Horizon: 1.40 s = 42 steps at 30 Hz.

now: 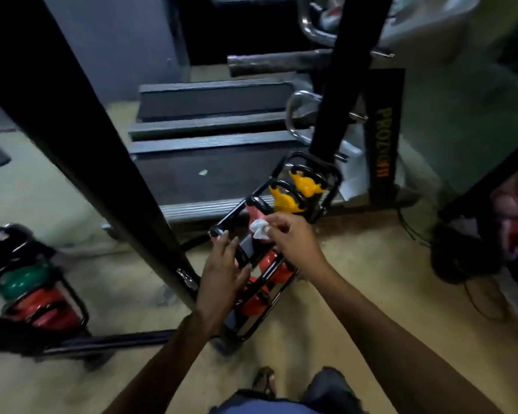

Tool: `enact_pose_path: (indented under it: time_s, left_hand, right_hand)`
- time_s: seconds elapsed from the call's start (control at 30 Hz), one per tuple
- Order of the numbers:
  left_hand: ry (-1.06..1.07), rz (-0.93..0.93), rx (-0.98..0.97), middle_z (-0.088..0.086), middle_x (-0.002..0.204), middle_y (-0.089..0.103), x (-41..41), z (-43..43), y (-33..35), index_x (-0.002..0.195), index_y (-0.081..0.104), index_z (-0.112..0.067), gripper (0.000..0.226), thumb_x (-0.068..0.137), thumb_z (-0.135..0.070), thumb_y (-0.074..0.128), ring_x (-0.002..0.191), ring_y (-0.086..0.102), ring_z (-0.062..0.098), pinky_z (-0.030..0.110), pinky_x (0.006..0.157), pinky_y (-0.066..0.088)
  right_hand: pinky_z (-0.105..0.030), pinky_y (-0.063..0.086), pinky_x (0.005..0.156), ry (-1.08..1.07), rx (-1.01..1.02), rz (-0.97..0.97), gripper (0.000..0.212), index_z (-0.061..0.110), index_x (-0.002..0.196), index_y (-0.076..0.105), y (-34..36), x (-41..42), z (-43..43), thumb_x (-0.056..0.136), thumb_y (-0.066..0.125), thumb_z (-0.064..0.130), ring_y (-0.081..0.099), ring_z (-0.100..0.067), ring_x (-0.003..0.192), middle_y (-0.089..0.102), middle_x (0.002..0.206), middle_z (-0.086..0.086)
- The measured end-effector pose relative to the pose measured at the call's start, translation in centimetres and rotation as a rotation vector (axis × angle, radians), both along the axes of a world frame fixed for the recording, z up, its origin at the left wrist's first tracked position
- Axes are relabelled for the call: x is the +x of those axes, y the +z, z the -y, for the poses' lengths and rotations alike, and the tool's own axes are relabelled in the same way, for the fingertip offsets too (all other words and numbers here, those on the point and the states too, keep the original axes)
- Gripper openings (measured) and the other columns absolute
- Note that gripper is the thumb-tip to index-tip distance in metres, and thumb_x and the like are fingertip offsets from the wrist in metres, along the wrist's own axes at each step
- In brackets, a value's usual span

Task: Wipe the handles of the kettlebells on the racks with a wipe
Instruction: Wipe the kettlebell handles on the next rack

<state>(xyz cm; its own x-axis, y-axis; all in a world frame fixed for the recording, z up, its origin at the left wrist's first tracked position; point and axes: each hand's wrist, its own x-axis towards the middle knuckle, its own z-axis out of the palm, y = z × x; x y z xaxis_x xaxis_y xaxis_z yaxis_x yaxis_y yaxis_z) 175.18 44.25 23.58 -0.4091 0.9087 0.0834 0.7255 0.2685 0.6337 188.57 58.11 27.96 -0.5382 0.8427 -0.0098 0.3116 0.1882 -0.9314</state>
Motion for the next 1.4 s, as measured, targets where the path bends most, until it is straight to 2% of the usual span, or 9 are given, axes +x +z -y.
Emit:
enact_pose_path:
  time_s: [0.3, 0.63, 0.7, 0.83, 1.0, 1.1, 1.2, 1.3, 1.4]
  left_hand:
    - [0.251, -0.096, -0.147, 0.006, 0.167, 0.012, 1.8, -2.0, -1.4, 0.158, 0.023, -0.011, 0.081, 0.091, -0.023, 0.068, 0.149, 0.029, 0.022, 0.023, 0.116, 0.022]
    - [0.469, -0.132, -0.244, -0.006, 0.165, 0.022, 3.4, -4.1, -1.3, 0.156, 0.033, -0.021, 0.082, 0.083, -0.015, 0.071, 0.141, 0.043, 0.019, 0.033, 0.113, 0.04]
    - [0.475, -0.135, -0.235, -0.004, 0.164, 0.026, 3.6, -4.2, -1.2, 0.155, 0.035, -0.02, 0.084, 0.08, -0.011, 0.072, 0.141, 0.043, 0.02, 0.033, 0.114, 0.039]
    - [0.507, -0.145, -0.261, -0.007, 0.163, 0.028, 3.7, -4.5, -0.8, 0.154, 0.037, -0.025, 0.083, 0.081, -0.016, 0.074, 0.139, 0.045, 0.019, 0.025, 0.115, 0.035]
    - [0.495, -0.152, -0.279, -0.009, 0.163, 0.028, 3.8, -4.8, 0.2, 0.155, 0.037, -0.024, 0.079, 0.085, -0.02, 0.074, 0.14, 0.043, 0.019, 0.032, 0.116, 0.035]
    - [0.505, -0.114, -0.27, -0.01, 0.163, 0.029, 3.8, -4.6, 0.3, 0.155, 0.037, -0.027, 0.077, 0.087, -0.019, 0.073, 0.14, 0.044, 0.02, 0.034, 0.115, 0.038]
    - [0.507, -0.109, -0.272, -0.011, 0.163, 0.028, 3.8, -4.5, 0.3, 0.155, 0.036, -0.028, 0.075, 0.089, -0.017, 0.07, 0.139, 0.044, 0.022, 0.035, 0.113, 0.04]
    - [0.494, -0.11, -0.256, -0.01, 0.162, 0.03, 3.7, -4.2, 0.4, 0.154, 0.038, -0.026, 0.074, 0.089, -0.016, 0.07, 0.141, 0.043, 0.021, 0.036, 0.114, 0.04]
    - [0.488, -0.109, -0.25, -0.012, 0.162, 0.029, 3.6, -4.0, 0.7, 0.154, 0.038, -0.027, 0.074, 0.088, -0.017, 0.071, 0.142, 0.042, 0.018, 0.036, 0.113, 0.04]
  right_hand:
    - [-0.03, 0.048, 0.078, 0.537, 0.338, 0.211, 0.016, 0.012, 0.088, 0.076, -2.1, -10.9, -6.2, 0.079, 0.063, 0.016, 0.069, -0.024, 0.089, 0.076, 0.091, -0.004]
    - [-0.035, 0.054, 0.074, 1.098, 0.69, 0.651, 0.027, 0.002, 0.099, 0.074, -3.9, -18.8, -8.5, 0.093, 0.051, 0.015, 0.071, -0.035, 0.095, 0.074, 0.102, -0.017]
    - [-0.037, 0.05, 0.071, 1.245, 0.865, 0.651, 0.028, 0.0, 0.098, 0.073, -3.1, -19.3, -8.4, 0.098, 0.048, 0.013, 0.069, -0.036, 0.092, 0.072, 0.102, -0.018]
    - [-0.038, 0.055, 0.077, 1.376, 0.842, 0.577, 0.025, 0.012, 0.102, 0.077, -3.3, -19.5, -9.4, 0.095, 0.053, 0.015, 0.069, -0.031, 0.091, 0.075, 0.101, -0.011]
    - [-0.03, 0.052, 0.067, 0.916, 0.419, 0.296, 0.012, 0.016, 0.085, 0.076, -6.0, -15.3, -10.2, 0.089, 0.066, 0.019, 0.069, -0.019, 0.075, 0.075, 0.082, -0.003]
    - [-0.026, 0.05, 0.057, 0.509, -0.306, 0.183, 0.014, 0.012, 0.075, 0.072, -6.4, -12.2, -7.9, 0.088, 0.066, 0.01, 0.068, -0.022, 0.067, 0.07, 0.074, -0.011]
    - [-0.033, 0.06, 0.065, 0.218, -0.964, 0.152, 0.013, -0.001, 0.091, 0.069, -6.5, -13.4, -6.4, 0.088, 0.057, -0.001, 0.072, -0.026, 0.065, 0.069, 0.081, -0.02]
    - [-0.058, 0.045, 0.106, 0.209, -1.117, 0.179, 0.063, -0.009, 0.124, 0.063, -9.0, -14.9, -6.4, 0.064, 0.053, 0.006, 0.067, -0.042, 0.115, 0.069, 0.119, -0.029]
    - [-0.047, 0.056, 0.096, 0.262, -1.11, 0.198, 0.05, -0.002, 0.125, 0.064, -6.9, -13.5, -6.2, 0.077, 0.053, 0.007, 0.071, -0.037, 0.104, 0.072, 0.113, -0.019]
